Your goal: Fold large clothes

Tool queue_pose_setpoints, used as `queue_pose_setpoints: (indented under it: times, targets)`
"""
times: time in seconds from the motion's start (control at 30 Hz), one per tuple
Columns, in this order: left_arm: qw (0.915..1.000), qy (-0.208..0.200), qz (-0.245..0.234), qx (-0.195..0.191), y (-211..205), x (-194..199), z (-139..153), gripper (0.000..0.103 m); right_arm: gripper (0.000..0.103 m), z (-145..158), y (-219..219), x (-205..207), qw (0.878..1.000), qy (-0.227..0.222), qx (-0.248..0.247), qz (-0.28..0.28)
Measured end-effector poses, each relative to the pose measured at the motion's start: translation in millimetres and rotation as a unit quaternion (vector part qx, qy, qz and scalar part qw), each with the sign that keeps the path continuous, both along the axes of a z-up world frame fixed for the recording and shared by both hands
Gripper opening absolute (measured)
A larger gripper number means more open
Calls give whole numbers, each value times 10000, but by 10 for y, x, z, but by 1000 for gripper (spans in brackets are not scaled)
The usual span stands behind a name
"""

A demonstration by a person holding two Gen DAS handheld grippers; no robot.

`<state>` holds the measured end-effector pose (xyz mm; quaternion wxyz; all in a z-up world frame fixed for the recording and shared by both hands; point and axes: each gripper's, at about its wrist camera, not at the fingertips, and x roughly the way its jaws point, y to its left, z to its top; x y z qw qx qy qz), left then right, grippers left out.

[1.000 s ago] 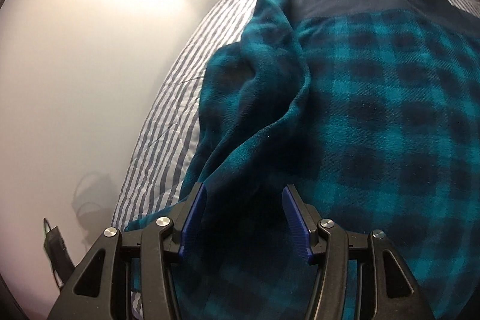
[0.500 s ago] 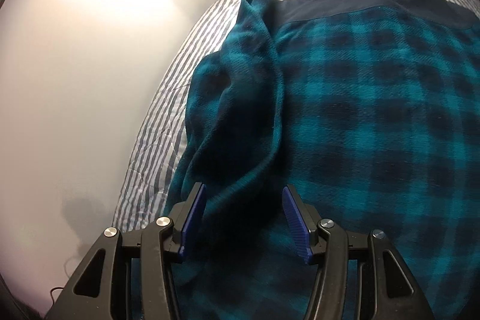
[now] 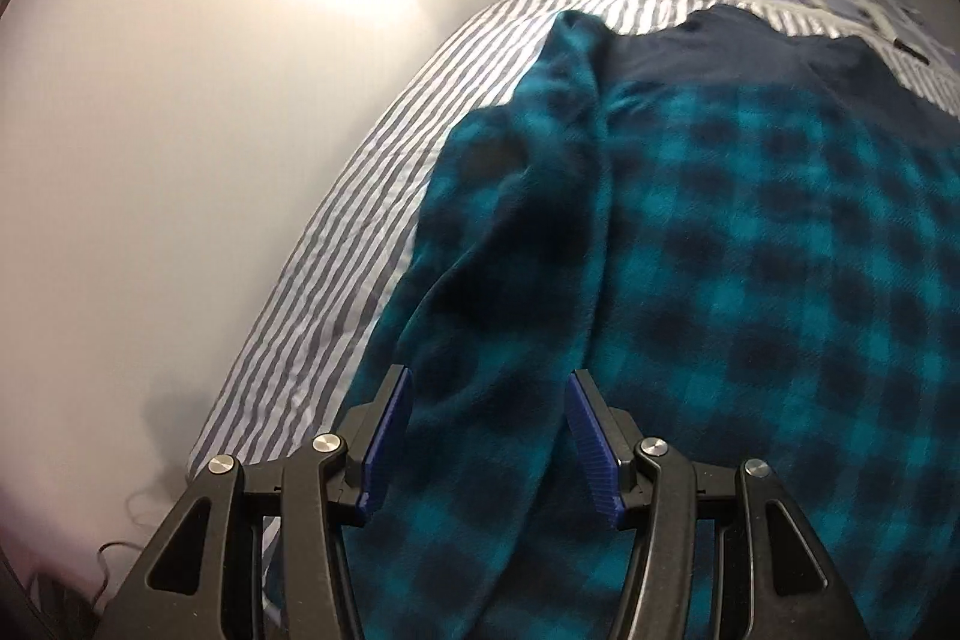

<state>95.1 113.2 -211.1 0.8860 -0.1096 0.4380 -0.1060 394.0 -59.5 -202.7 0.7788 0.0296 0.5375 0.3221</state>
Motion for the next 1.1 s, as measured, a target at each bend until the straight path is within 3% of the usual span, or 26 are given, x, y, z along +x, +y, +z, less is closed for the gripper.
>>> queue_pose_setpoints:
  times: [0.13,0.23,0.3,0.33,0.43,0.53,0.67,0.83,0.9,0.93,0.97,1.0,1.1]
  targets:
    - [9963,560,336,-558,197,150,-234,43,55,-187,-77,-260,9996,167,-189,122]
    - [9929,847,426,-722,208,241,-393,42,51,-382,-172,-418,9988,379,-302,113]
    - [9905,1009,480,-806,203,311,-493,25,48,-502,-215,-488,9980,519,-340,100]
    - [9893,1084,477,-850,199,345,-533,11,43,-569,-238,-515,9975,623,-313,90]
    - [9893,1065,571,-817,223,336,-535,2,26,-706,-278,-563,9963,860,-59,50]
    - [9900,854,733,-847,310,264,-402,1,3,-706,-265,-582,9944,1017,276,57]
    - [9909,560,1084,-567,450,93,-224,0,1,-546,-234,-630,9933,939,674,46]
    - [9885,868,1175,-388,492,121,-390,0,2,-619,-66,-662,9970,685,-239,269]
    - [9879,845,1172,-557,515,141,-395,5,7,-555,-83,-669,9976,592,-179,306]
    - [9882,792,1175,-589,526,159,-378,24,17,-507,-90,-663,9981,516,-143,309]
    - [9885,706,1198,-602,525,193,-363,51,35,-418,-106,-659,9989,369,-88,292]
    - [9884,634,1232,-617,536,204,-349,59,39,-324,-116,-646,9994,210,-58,262]
    - [9869,594,1299,-748,573,335,-398,62,40,-124,-98,-567,9995,20,78,295]
